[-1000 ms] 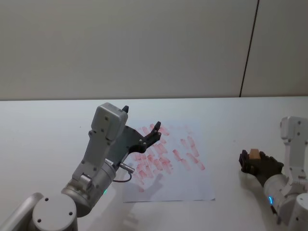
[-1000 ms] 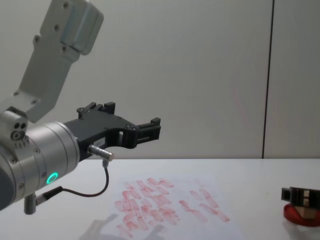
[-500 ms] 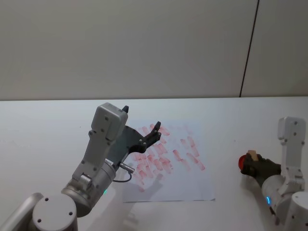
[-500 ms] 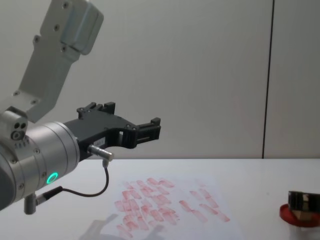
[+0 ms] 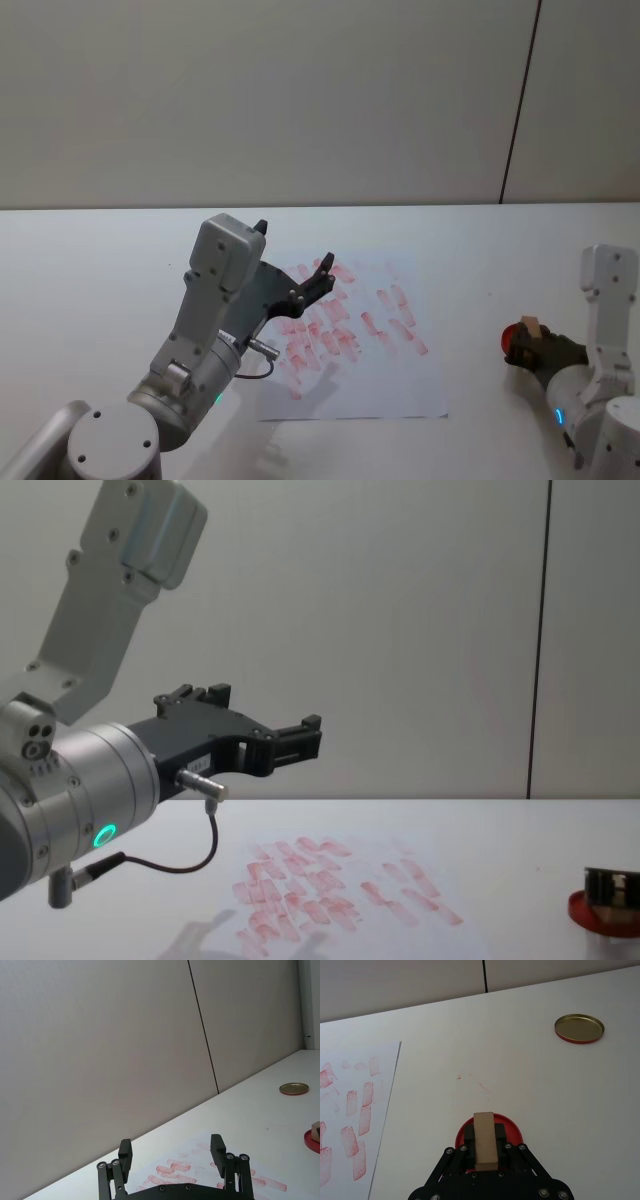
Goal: Use the one hand to pick up the stamp and affix it onto the A4 paper.
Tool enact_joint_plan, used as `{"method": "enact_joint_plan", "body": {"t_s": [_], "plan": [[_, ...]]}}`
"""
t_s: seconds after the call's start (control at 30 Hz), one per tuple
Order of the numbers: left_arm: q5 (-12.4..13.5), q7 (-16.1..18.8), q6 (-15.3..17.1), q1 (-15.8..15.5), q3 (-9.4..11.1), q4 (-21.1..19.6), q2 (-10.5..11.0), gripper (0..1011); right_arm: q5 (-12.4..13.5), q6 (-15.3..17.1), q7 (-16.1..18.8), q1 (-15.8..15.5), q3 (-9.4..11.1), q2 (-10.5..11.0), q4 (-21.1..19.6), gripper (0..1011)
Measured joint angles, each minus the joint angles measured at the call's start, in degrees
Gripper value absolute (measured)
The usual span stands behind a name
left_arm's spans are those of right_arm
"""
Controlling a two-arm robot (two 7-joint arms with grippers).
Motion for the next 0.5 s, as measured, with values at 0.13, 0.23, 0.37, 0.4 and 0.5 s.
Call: {"method": "enact_joint_plan", "body": {"t_s": [0.13,0.23,0.37,0.4,0.5], "plan": [[0.0,0.0,0.0,0.0,0.0,0.0,0.0,993,0.1,0.0,0.1,0.0,0.1,-0.1,0.0,219],[0.0,0.0,0.0,0.0,0.0,0.0,0.0,993,-0.1,-0.2,0.5,-0.1,0.2,-0.1,0.0,219],[0.0,0.0,0.0,0.0,0.0,0.0,0.0,993,-0.7,-0.6,1.0,-0.2,0.2,-0.1,-0.2,219],[0.0,0.0,0.0,0.0,0.0,0.0,0.0,993,-1.0,-0.9,1.3,-0.2,0.2,0.0,-0.5,220],[0.0,0.0,0.0,0.0,0.0,0.0,0.0,993,-1.8,-1.6,2.0,-0.3,0.1,0.0,-1.4,219]]}}
